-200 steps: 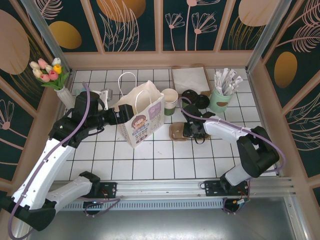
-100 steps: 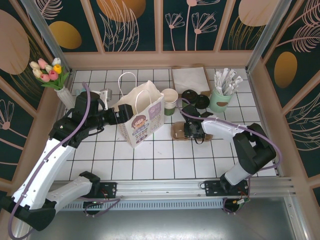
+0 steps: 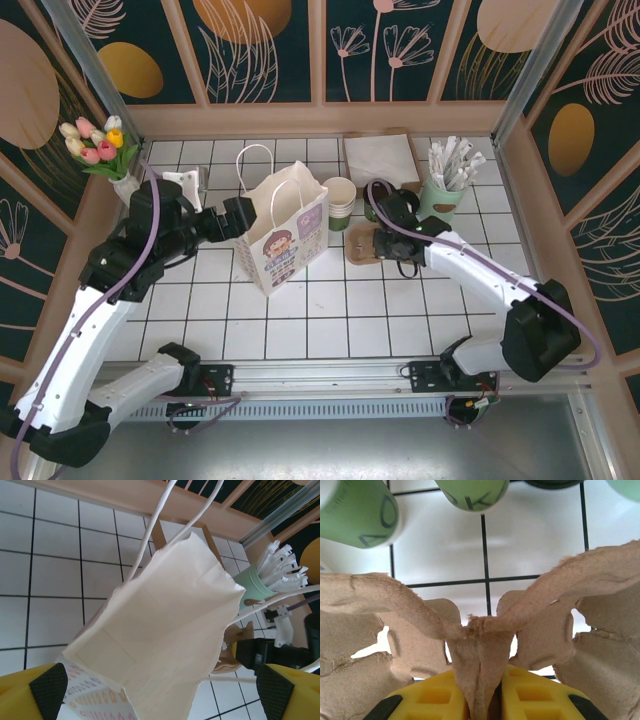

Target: Pack the takeout coffee

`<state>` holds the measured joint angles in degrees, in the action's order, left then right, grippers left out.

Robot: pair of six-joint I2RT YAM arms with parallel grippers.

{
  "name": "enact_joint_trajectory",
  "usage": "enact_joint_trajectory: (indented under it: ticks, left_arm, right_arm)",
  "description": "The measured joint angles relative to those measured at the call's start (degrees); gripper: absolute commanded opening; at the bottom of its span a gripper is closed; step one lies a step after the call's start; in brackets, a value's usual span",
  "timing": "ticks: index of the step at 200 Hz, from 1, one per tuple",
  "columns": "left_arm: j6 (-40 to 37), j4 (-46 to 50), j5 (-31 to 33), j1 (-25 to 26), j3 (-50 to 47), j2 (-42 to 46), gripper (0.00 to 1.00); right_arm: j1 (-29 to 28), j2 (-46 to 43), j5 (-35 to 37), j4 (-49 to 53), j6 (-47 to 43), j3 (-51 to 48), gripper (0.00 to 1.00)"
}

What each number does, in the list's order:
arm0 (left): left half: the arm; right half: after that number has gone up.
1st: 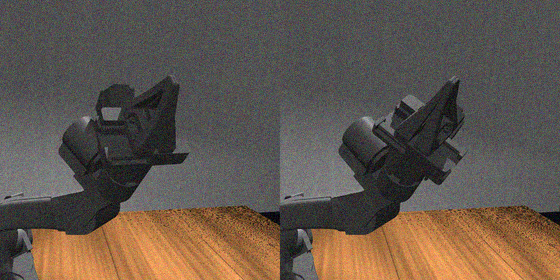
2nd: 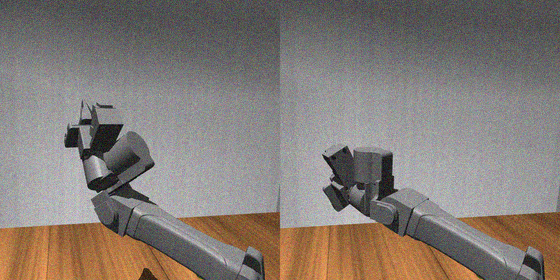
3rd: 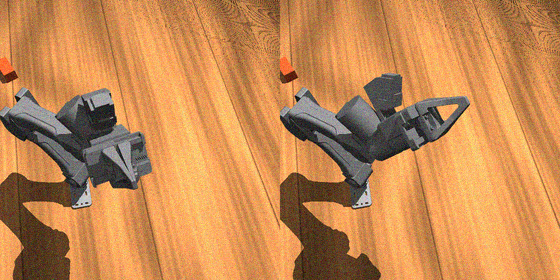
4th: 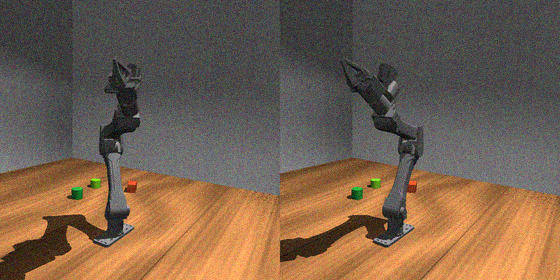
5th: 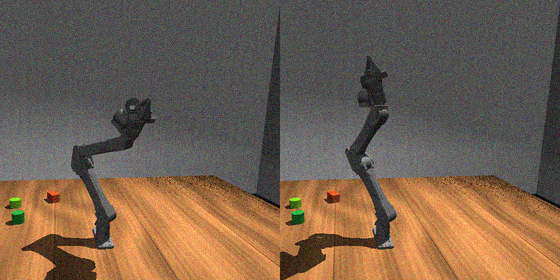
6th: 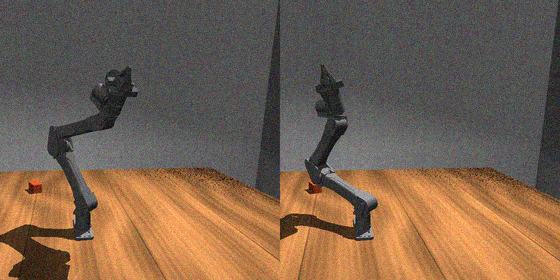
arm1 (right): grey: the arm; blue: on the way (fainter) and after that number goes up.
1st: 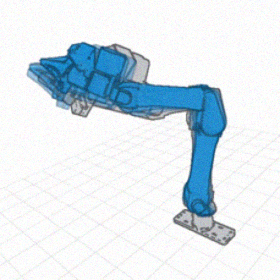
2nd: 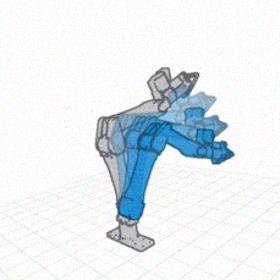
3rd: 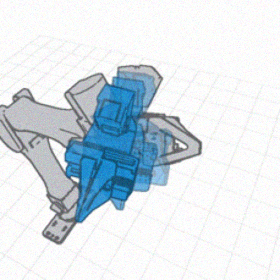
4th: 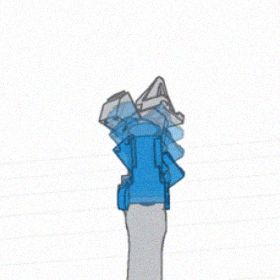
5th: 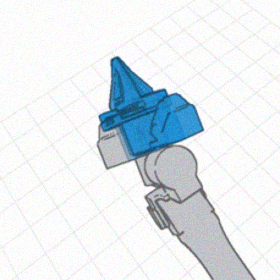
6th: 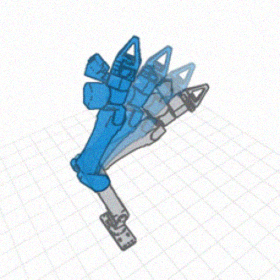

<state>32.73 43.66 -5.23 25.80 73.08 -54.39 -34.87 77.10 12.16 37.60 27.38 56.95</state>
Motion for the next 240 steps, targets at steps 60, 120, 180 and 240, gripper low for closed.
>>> enact_joint_trajectory:
  ticks: [60, 120, 180, 240]
  left_arm:
    - [-6.1, -1.3, 6.6, 0.0, 6.0, -5.4, 0.98]
    - [-16.7, -5.8, 3.8, 0.0, 10.9, -13.6, 0.92]
    - [-22.1, -7.1, 3.7, 0.0, 14.6, -19.9, 0.77]
    - [-25.8, -7.4, 3.7, 0.0, 14.6, -19.3, 0.49]
  right_arm:
    - [1.2, -3.8, -1.0, 4.8, -2.1, 10.1, 0.20]
    - [12.8, -4.3, -9.7, 5.5, -5.5, 26.8, 0.20]
    - [12.5, 1.1, -17.7, 4.9, -8.3, 39.9, 0.20]
    - [5.2, 15.0, -26.1, 4.3, -10.1, 54.1, 0.20]
